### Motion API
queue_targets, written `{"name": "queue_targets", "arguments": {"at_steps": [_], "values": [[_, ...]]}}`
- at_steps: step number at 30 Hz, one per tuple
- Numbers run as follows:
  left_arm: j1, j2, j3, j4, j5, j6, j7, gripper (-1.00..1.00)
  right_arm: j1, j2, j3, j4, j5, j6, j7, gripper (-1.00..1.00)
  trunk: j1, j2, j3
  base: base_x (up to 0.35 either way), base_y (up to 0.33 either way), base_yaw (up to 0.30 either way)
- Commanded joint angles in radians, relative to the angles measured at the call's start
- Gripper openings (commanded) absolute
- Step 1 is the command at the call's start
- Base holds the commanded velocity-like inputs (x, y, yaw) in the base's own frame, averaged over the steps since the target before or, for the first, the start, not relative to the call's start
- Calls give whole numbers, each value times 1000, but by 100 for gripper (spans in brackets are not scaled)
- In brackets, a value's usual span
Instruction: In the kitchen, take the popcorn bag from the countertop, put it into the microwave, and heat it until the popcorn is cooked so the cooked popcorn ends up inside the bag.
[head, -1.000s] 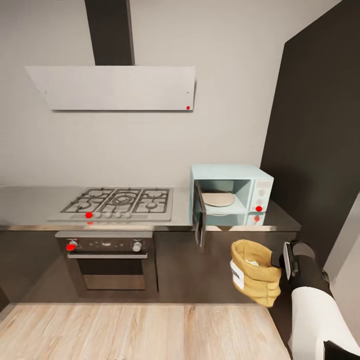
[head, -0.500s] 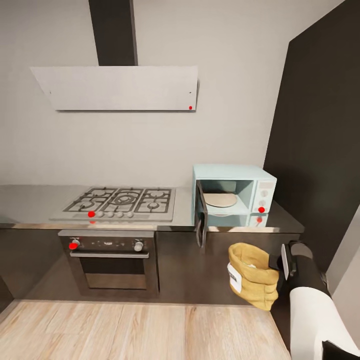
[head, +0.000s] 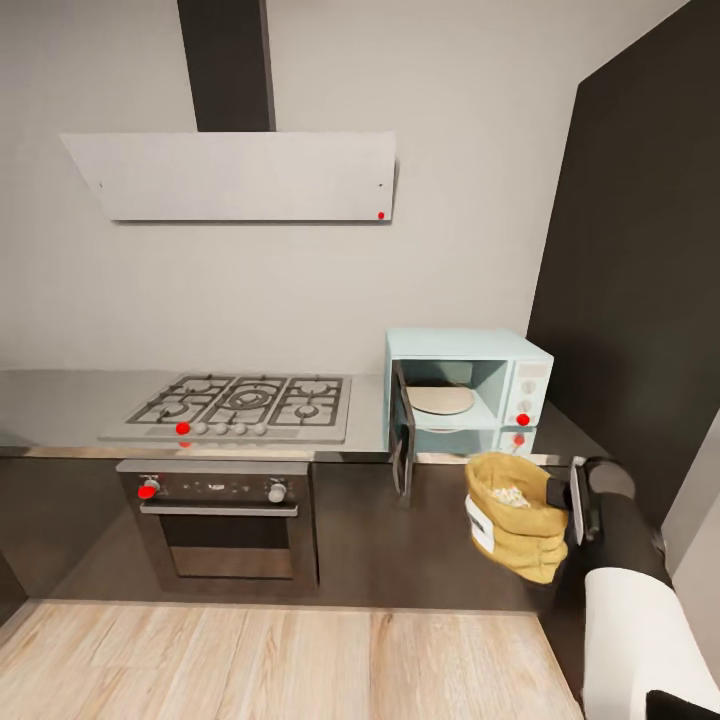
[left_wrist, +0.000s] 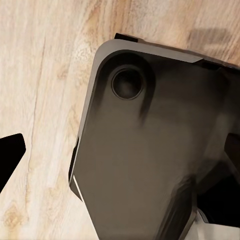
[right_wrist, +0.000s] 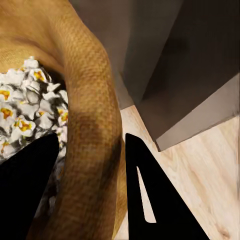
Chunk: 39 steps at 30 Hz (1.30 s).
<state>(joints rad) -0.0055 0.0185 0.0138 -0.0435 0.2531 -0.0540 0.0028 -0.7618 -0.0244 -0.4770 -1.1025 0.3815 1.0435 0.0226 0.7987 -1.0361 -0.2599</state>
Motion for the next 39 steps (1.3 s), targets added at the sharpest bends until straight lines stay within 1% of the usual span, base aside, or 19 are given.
{"name": "queue_targets", "arguments": {"at_steps": [1,2,3,5,7,10,12,16,19,20,23,25,26,31,33,34,36,39], "values": [[-1,0,1,1,3,-3,0,100,-1,-1,20,-28,1,4,3,-100,0,-1,-1,0,0,0],[-1,0,1,1,3,-3,0,100,-2,-5,55,-41,1,4,3,-100,0,-1,-1,0,0,0],[-1,0,1,1,3,-3,0,100,-2,-10,75,-49,0,4,3,-100,0,-1,-1,0,0,0],[-1,0,2,1,3,-3,0,100,0,-14,92,-55,-1,4,3,-100,0,-1,-1,0,0,0],[-1,-1,2,1,3,-3,0,100,1,-15,98,-56,-2,4,3,-100,0,-1,-1,0,0,0],[-1,0,2,1,3,-3,0,100,-22,-17,102,-50,-1,4,2,-100,0,-1,-1,0,0,0],[-1,0,2,1,3,-3,0,100,-57,-17,102,-37,-2,4,0,-100,0,-1,-1,0,0,0],[-1,0,2,1,3,-3,0,100,-127,-17,103,22,-1,4,-2,-100,0,-1,-1,0,0,0],[-1,0,2,1,3,-3,0,100,-188,-17,103,44,0,4,-3,-100,0,-1,-1,0,0,0],[-1,0,2,1,3,-3,0,100,-200,-17,103,51,1,4,-4,-100,0,-1,-1,0,0,0],[-1,0,2,1,3,-3,0,100,-257,-17,103,125,7,4,-7,-100,0,-1,-1,0,0,0],[-1,0,2,1,3,-3,0,100,-312,-16,103,193,11,4,-10,-100,0,-1,-1,0,0,0],[-1,0,2,1,3,-3,0,100,-329,-15,103,208,12,4,-11,-100,0,-1,-1,0,0,0],[-1,0,2,1,3,-3,0,100,-383,-15,104,230,10,4,-13,-100,0,-1,-1,0,0,0],[-1,0,2,1,3,-3,0,100,-416,-14,104,267,9,4,-13,-100,0,-1,-1,0,0,0],[-1,0,2,1,3,-3,0,100,-436,-13,103,301,9,4,-13,-100,0,-1,-1,0,0,0],[-1,0,2,1,3,-3,0,100,-452,-8,103,342,9,4,-13,-100,0,-1,-1,0,0,0],[-1,0,2,1,3,-3,0,100,-458,5,97,360,1,4,-9,-100,0,-1,-1,0,0,0]]}}
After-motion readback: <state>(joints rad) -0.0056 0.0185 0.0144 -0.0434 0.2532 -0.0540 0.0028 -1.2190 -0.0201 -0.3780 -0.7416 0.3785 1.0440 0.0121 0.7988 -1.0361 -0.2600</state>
